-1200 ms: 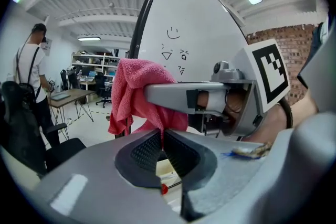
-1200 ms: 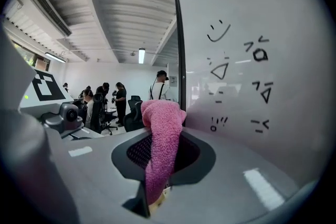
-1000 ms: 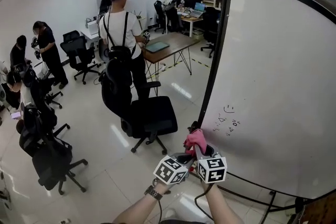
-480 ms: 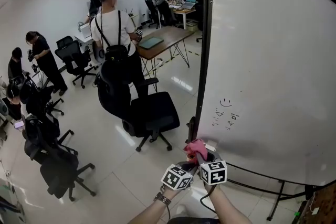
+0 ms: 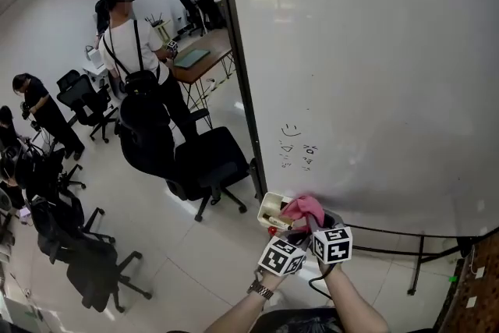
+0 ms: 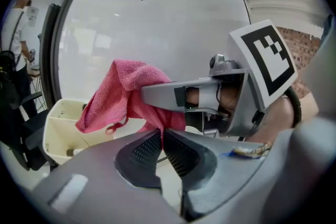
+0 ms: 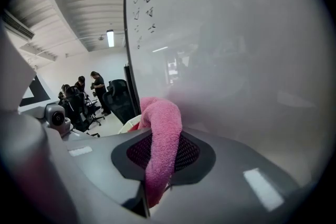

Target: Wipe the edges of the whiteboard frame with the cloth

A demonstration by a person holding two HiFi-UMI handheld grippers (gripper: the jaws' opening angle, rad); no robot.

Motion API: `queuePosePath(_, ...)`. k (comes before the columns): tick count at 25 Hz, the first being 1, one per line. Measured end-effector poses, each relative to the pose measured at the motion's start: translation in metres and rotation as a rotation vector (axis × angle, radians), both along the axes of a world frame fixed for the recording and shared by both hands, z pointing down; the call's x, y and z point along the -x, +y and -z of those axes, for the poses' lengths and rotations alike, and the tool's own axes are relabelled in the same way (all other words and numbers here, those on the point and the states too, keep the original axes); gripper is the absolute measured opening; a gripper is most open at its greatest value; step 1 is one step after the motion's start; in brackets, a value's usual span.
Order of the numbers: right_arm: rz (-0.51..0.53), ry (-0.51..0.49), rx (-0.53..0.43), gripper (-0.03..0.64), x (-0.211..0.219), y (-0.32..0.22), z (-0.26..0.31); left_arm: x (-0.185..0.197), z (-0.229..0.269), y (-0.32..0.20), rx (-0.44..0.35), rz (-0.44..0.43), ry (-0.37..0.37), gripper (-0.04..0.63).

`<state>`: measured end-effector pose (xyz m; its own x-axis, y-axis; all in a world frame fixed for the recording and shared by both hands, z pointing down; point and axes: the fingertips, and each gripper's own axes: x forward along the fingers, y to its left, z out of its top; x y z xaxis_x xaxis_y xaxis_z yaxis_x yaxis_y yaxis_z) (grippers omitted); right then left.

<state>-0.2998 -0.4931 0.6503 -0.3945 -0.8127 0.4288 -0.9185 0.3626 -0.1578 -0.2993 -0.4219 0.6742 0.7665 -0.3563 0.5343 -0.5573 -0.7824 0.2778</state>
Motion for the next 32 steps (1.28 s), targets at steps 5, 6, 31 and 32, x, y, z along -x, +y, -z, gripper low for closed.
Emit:
queuePosePath(5, -0.075, -0.021, 0.112, 0.055, -0.033, 0.009, -0.060, -0.026, -0.050, 0.012, 0.089, -0.019, -0.024, 0.018)
queuePosePath(6, -0.087, -0.031, 0.140, 0.055, -0.038, 0.013, -0.074, -0.029, -0.061, 0.015, 0.109, -0.016, -0.024, 0.018)
queuePosePath(31, -0.144, -0.086, 0.277, 0.055, -0.064, 0.024, -0.154, -0.052, -0.139, 0.022, 0.188, -0.009, -0.073, 0.017)
queuePosePath(32, -0.178, -0.101, 0.281, 0.055, -0.076, 0.030, -0.156, -0.061, -0.141, 0.028, 0.181, -0.053, -0.091, 0.017)
